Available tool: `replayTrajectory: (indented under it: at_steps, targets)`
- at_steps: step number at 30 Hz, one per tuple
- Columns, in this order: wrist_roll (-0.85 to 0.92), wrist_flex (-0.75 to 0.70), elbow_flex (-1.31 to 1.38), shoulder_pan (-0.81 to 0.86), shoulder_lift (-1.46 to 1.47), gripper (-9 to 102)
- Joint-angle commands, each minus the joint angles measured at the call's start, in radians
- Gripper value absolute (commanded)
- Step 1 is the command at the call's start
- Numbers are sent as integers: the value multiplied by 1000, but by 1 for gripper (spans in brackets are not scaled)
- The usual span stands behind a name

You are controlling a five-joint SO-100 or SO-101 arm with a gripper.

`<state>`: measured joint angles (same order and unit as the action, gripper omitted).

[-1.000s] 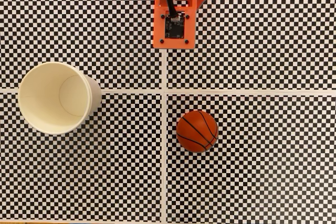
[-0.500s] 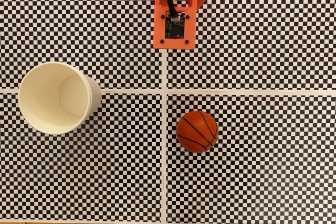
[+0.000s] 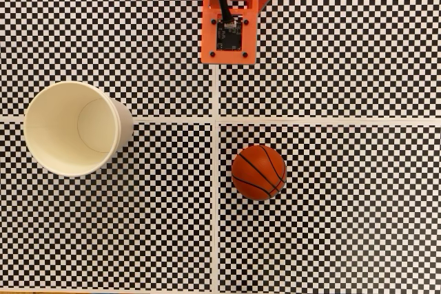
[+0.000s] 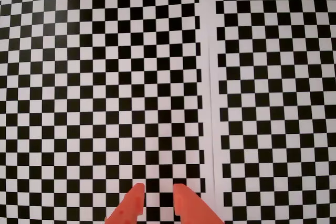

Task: Grasp basketball and place into cup.

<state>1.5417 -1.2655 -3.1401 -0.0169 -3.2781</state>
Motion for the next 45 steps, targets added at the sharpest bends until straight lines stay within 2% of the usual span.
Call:
replayTrajectory:
  at_steps: [1, 10, 19, 23, 32, 38, 45]
  targets:
    - [-25, -6, -34, 2, -12, 0]
    - [97, 38, 98, 2, -12, 0]
    - [75, 71, 362, -28, 55, 0]
    - [49, 120, 554, -44, 249, 0]
    - [-12, 129, 1126, -23, 882, 0]
    - [-132, 123, 1356, -48, 1220, 0]
    - [-153, 107, 1583, -35, 1563, 0]
